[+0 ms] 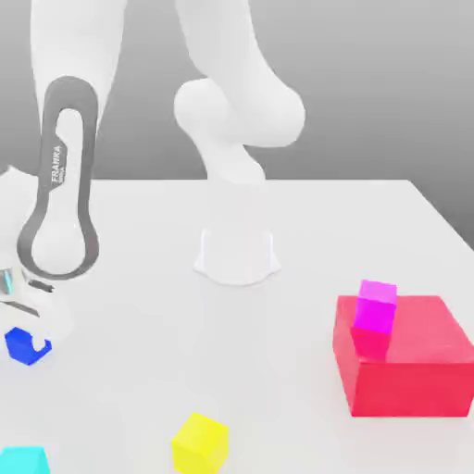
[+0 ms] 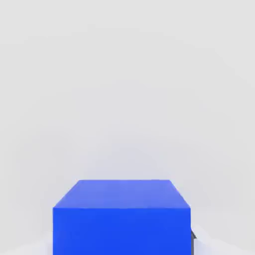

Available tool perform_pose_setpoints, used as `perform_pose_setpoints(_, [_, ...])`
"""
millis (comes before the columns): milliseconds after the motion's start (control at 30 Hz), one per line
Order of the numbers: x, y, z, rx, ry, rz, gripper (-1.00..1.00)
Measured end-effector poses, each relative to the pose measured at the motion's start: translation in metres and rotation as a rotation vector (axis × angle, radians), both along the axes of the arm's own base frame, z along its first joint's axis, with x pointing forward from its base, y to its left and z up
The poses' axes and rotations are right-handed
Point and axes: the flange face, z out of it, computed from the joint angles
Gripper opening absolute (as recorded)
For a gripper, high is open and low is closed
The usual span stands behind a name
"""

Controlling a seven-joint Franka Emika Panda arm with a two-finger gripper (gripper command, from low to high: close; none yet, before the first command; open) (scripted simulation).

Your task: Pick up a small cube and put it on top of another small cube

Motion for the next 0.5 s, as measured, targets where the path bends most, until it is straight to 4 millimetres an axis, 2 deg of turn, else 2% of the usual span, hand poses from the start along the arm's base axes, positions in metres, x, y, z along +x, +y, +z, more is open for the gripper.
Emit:
perform_pose_setpoints(133, [0.0,0.0,0.042,0.0,0.0,0.0,-1.0])
perform_pose_setpoints(167, [0.006,0.005,0.05,0.003,-0.001,0.007,-1.0])
perform_pose_setpoints(200, [0.024,0.017,0.055,0.006,-0.003,0.032,-1.0])
perform_pose_setpoints(267, [0.065,0.051,0.063,0.012,-0.004,0.092,-1.0])
perform_pose_setpoints(367, [0.123,0.114,0.075,0.017,-0.004,0.189,-1.0])
perform_pose_setpoints(433, [0.154,0.163,0.084,0.017,-0.003,0.252,-1.0])
perform_pose_setpoints(500, [0.178,0.211,0.093,0.014,-0.002,0.31,-1.0])
